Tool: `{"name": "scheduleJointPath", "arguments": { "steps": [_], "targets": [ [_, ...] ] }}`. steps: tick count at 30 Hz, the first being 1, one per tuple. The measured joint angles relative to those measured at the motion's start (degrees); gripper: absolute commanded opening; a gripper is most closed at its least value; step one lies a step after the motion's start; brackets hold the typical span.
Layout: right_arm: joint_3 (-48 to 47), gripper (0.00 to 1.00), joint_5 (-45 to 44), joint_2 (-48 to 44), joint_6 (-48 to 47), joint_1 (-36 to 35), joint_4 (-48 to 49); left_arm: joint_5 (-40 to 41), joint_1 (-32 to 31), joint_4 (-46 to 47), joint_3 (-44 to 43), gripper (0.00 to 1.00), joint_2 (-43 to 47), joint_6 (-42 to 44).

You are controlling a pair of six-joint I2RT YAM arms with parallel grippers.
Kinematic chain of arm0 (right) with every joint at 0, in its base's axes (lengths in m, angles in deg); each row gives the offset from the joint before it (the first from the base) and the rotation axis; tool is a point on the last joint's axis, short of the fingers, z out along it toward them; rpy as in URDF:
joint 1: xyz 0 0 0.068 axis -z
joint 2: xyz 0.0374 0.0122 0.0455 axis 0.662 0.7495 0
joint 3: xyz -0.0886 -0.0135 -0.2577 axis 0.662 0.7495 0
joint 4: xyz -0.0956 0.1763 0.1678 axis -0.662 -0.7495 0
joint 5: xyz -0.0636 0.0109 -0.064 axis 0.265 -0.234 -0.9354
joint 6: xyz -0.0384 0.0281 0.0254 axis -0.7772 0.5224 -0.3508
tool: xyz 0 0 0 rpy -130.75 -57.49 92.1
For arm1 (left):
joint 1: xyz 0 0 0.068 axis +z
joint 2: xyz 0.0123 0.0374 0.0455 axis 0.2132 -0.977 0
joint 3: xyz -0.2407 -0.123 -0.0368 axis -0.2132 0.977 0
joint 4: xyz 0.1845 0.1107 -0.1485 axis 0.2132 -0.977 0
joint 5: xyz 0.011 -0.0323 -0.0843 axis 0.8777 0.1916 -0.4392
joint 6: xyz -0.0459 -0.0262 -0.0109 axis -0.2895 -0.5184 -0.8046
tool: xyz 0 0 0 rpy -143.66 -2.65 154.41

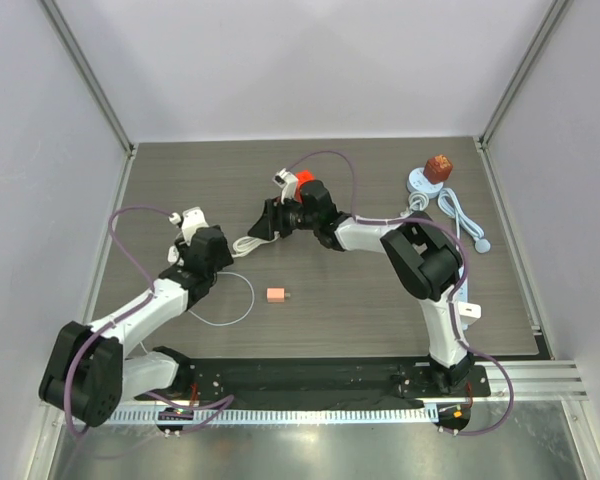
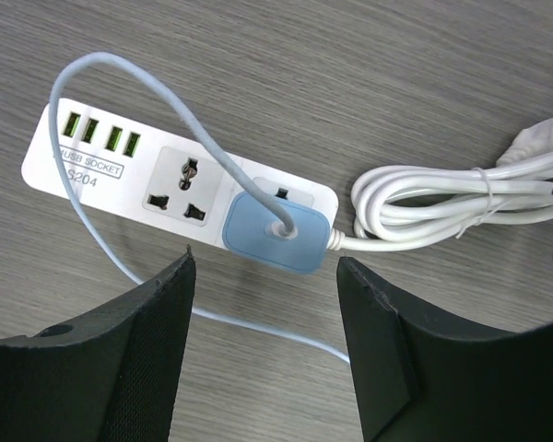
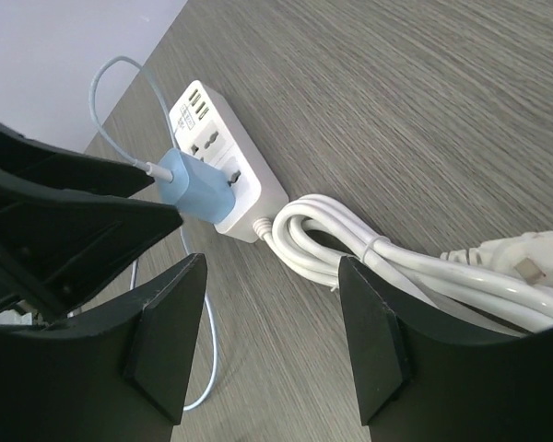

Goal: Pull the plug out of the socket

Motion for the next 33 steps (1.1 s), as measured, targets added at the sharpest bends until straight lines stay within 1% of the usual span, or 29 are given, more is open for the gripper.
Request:
{"name": "scheduleJointPath", "arguments": {
  "steps": [4,5,13,21,24,25,28,29,30,31,33],
  "targets": [
    [-1.46,0.57,1.2,1.07,-0.55,-0.13,-0.17,0.31,0.0,0.76,-0.92,0.61,-3.89,0.87],
    [-2.1,0.57,1.55,1.51,-0.68,-0.17,-0.17,0.28,0.0,1.05,-1.09,0.59,-4.46,1.09],
    [-9.03,0.57,3.89,6.58,-0.87,-1.4,-2.1,0.68,0.0,3.08,-1.86,0.5,-6.38,2.84],
    [-11.56,0.6,5.7,8.31,-0.96,-2.69,-5.38,1.01,0.0,3.23,-4.26,0.48,-9.46,3.02],
    [-12.48,0.61,6.32,8.31,-1.55,-2.75,-6.43,0.98,0.0,2.99,-5.22,0.41,-10.49,2.99],
    [-12.81,0.61,6.4,8.33,-1.75,-2.75,-6.88,0.98,0.02,2.95,-5.35,0.34,-10.6,2.97],
    [-14.01,0.6,6.73,8.57,-2.27,-2.75,-8.74,0.81,0.13,2.84,-5.55,0.18,-10.75,3.04],
    [-14.71,0.6,6.82,8.87,-2.38,-2.75,-9.38,0.66,0.22,2.84,-5.55,0.07,-10.75,3.1],
    [-15.37,0.6,6.88,9.29,-2.56,-2.75,-9.97,0.42,0.28,2.84,-5.57,0.02,-10.75,3.26],
    [-16.04,0.6,6.91,9.79,-2.71,-2.73,-10.56,0.22,0.33,2.82,-5.64,0.0,-10.75,3.39],
    [-17.22,0.59,7.04,10.82,-2.99,-2.73,-11.82,-0.24,0.42,2.82,-5.66,0.0,-10.73,3.85]
  ]
}}
